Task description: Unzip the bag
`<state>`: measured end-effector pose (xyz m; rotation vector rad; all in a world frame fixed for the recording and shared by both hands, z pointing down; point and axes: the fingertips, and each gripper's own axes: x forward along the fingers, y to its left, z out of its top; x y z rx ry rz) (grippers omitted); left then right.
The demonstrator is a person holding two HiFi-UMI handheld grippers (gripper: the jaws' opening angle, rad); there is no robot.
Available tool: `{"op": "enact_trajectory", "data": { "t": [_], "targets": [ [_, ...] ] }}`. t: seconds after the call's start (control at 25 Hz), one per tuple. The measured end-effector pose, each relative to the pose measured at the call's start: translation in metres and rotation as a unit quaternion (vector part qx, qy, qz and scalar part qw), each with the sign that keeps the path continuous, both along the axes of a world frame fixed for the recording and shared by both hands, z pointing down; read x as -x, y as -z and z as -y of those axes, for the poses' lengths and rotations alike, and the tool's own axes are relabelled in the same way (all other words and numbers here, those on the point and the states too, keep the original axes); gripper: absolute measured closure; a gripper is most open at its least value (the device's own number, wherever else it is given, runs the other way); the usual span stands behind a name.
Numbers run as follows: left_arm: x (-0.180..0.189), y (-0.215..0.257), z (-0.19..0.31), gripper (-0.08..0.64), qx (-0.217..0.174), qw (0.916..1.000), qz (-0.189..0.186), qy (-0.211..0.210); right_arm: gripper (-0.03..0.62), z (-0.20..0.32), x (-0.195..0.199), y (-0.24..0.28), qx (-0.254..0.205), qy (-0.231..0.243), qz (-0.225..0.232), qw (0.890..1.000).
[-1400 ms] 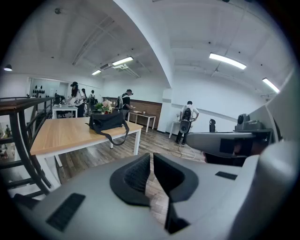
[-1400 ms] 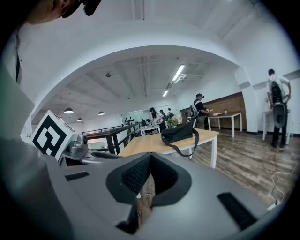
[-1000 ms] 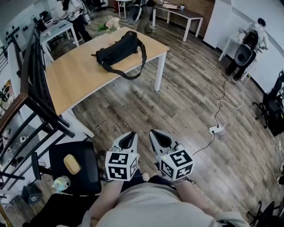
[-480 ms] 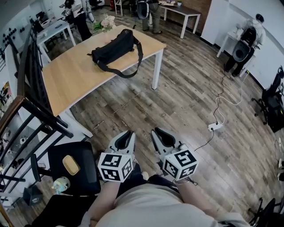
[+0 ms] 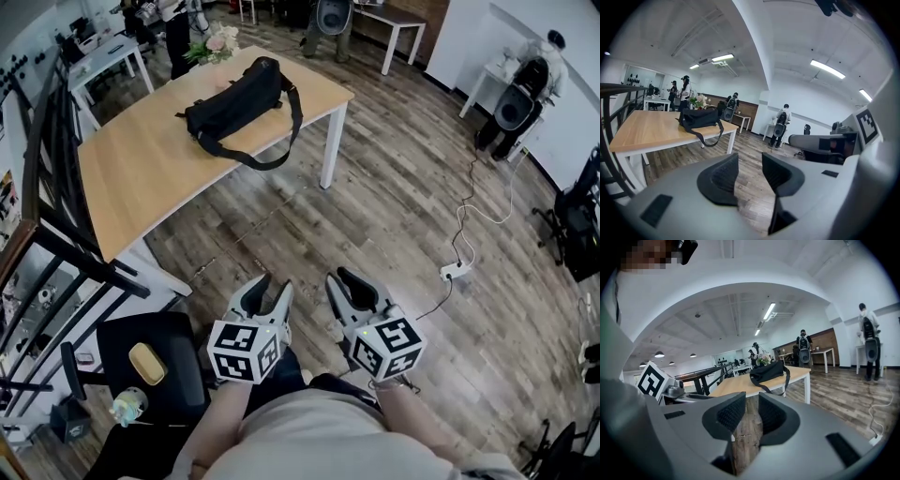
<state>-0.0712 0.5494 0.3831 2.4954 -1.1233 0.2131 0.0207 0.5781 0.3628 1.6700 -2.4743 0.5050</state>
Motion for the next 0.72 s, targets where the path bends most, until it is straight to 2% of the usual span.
{"op": "enact_trajectory", "data": {
  "t": [0.4,0.72],
  "targets": [
    [0.002,0.011,0.136,0.407,-0.001,0.9999,-0.012,0.001,0.5,0.133,0.004,0.006,0.007,0.008,-0.017,1.0],
    [0.002,0.023,0.226,0.407,-0.011,0.9996,-0.016,-0.021,0.489,0.226,0.02,0.016,-0.005,0.006,-0.011,1.0]
  ]
}}
